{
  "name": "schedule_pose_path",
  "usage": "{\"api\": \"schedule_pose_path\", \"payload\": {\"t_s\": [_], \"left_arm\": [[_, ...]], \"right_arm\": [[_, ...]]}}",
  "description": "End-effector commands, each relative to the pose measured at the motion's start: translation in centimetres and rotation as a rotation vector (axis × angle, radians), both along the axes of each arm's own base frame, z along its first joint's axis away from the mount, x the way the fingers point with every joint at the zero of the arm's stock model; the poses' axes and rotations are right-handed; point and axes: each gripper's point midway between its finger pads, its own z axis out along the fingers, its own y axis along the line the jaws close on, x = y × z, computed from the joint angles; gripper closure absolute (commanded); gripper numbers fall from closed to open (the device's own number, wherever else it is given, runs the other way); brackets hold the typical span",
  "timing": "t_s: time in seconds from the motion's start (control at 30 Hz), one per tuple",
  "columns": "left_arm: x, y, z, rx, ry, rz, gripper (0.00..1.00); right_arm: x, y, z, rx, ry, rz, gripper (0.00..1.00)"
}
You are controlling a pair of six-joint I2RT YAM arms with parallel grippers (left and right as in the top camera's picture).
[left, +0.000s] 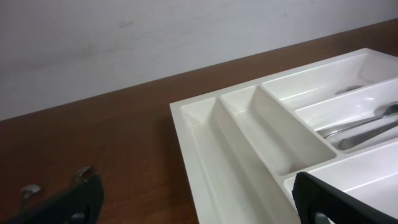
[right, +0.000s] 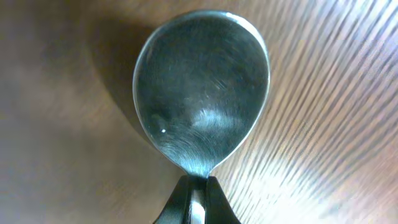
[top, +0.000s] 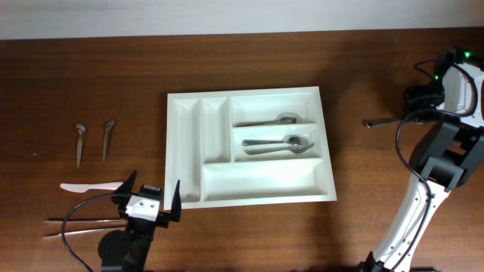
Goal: Pack container
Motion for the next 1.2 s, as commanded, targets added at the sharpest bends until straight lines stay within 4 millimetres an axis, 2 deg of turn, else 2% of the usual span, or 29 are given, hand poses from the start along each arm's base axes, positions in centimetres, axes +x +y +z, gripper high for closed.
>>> {"api": "schedule_pose_path", "payload": {"t_s": [0.0,0.2,0.3,0.4,0.73,0.8,0.9,1.17], "left_arm": [[0.0,0.2,-0.1,0.017,-0.007,0.009,0.01],[0.0,0.2,-0.1,0.017,-0.007,0.009,0.01],[0.0,0.2,-0.1,0.017,-0.007,0.009,0.01],[0.0,0.2,-0.1,0.017,-0.007,0.008,0.01],[0.0,0.2,-0.1,0.017,-0.007,0.009,0.01],[0.0,0.2,-0.1,0.017,-0.007,0.009,0.01],[0.0,0.2,-0.1,0.017,-0.007,0.009,0.01],[0.0,0.2,-0.1,0.017,-0.007,0.009,0.01]], "right_arm": [[2.3,1.9,2.8,0.025,-0.078,0.016,0.96],[4.6,5.1,8.6,0.006,-0.178,0.059,0.96],[5.5,8.4,11.3,0.034,-0.231,0.094,0.96],[5.4,11.9,12.7,0.065,-0.222,0.079,0.96],[5.5,26.4,13.1,0.135,-0.18,0.156,0.96],[5.3,28.6,13.0,0.136,-0.177,0.157,0.96],[4.9,31.3,13.0,0.123,-0.169,0.159,0.96],[3.3,34.8,11.5,0.088,-0.103,0.136,0.96]]}}
